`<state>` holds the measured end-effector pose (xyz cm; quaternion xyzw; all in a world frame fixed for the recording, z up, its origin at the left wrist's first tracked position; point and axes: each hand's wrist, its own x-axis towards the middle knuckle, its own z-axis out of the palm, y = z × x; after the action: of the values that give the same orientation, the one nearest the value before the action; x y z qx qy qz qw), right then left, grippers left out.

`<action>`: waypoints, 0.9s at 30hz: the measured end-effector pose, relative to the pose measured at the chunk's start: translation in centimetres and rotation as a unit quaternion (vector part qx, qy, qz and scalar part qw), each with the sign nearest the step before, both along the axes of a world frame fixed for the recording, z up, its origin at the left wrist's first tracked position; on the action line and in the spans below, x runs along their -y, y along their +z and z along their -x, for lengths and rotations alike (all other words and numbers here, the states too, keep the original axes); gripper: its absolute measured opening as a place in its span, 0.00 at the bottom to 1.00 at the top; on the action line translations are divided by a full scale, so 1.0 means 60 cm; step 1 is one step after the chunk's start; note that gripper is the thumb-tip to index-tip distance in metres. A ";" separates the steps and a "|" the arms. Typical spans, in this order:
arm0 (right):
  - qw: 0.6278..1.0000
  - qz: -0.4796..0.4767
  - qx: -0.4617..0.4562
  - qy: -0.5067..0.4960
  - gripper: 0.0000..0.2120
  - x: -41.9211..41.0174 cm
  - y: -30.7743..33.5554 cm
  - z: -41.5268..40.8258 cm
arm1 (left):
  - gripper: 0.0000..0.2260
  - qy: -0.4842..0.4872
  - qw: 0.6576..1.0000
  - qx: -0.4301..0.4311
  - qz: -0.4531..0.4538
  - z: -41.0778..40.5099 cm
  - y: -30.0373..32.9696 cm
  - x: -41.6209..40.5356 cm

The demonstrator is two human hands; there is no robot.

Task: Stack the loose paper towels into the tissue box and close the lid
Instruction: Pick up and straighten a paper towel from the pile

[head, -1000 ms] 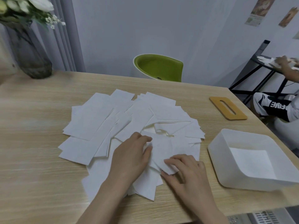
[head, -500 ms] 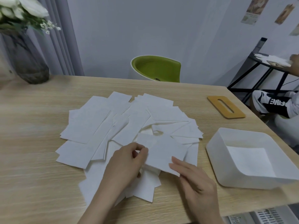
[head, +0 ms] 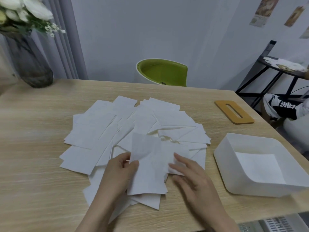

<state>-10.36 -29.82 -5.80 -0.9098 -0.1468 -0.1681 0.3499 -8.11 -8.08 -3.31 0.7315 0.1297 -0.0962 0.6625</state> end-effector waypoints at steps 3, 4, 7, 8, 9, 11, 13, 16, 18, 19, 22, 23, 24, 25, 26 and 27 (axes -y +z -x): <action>0.995 0.019 -0.089 -0.047 0.19 0.011 0.018 -0.026 | 0.05 0.045 0.998 0.000 0.031 0.003 -0.003 -0.013; 0.992 0.040 -0.109 -0.051 0.20 0.012 0.023 -0.038 | 0.03 0.058 0.997 0.002 0.043 0.005 0.002 -0.015; 0.981 0.087 -0.167 -0.045 0.28 0.009 0.034 -0.073 | 0.08 0.083 0.994 -0.002 0.066 0.010 0.010 -0.014; 0.977 0.103 -0.180 -0.039 0.30 0.006 0.036 -0.083 | 0.07 0.087 0.994 -0.004 0.072 0.011 0.012 -0.013; 0.974 0.121 -0.187 -0.036 0.32 0.002 0.038 -0.093 | 0.06 0.088 0.993 -0.004 0.074 0.012 0.013 -0.014; 0.971 0.150 -0.178 -0.045 0.34 -0.006 0.043 -0.105 | 0.08 0.092 0.993 -0.005 0.067 0.012 0.008 -0.016; 0.970 0.173 -0.157 -0.066 0.31 -0.011 0.049 -0.112 | 0.11 0.096 0.993 -0.007 0.065 0.012 0.004 -0.019; 0.965 0.197 -0.147 -0.091 0.20 -0.017 0.056 -0.112 | 0.06 0.087 0.993 -0.003 0.077 0.013 0.009 -0.018; 0.966 0.194 -0.138 -0.100 0.10 -0.019 0.061 -0.108 | 0.11 0.082 0.993 -0.001 0.087 0.013 0.010 -0.019; 0.969 0.181 -0.135 -0.105 0.06 -0.018 0.063 -0.105 | 0.13 0.076 0.993 0.001 0.088 0.012 0.010 -0.019; 0.972 0.096 -0.163 -0.138 0.07 -0.005 0.069 -0.093 | 0.15 0.067 0.994 0.000 0.082 0.012 0.007 -0.019; 0.970 0.064 -0.181 -0.151 0.08 0.002 0.070 -0.089 | 0.14 0.068 0.994 0.000 0.080 0.012 0.005 -0.019; 0.966 0.036 -0.198 -0.163 0.07 0.009 0.071 -0.084 | 0.13 0.069 0.995 0.000 0.077 0.011 0.002 -0.019; 0.962 0.008 -0.212 -0.175 0.06 0.017 0.071 -0.078 | 0.12 0.070 0.995 0.000 0.077 0.010 -0.001 -0.019; 0.956 -0.023 -0.228 -0.182 0.04 0.025 0.070 -0.072 | 0.10 0.071 0.995 -0.001 0.074 0.010 -0.005 -0.020; 0.949 -0.055 -0.253 -0.180 0.02 0.034 0.070 -0.065 | 0.10 0.070 0.995 -0.001 0.071 0.009 -0.009 -0.021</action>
<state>-6.47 -31.84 -1.62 -0.9131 0.1228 0.0000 0.3887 -8.67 -6.80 -3.88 0.6718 0.1739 -0.0596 0.7176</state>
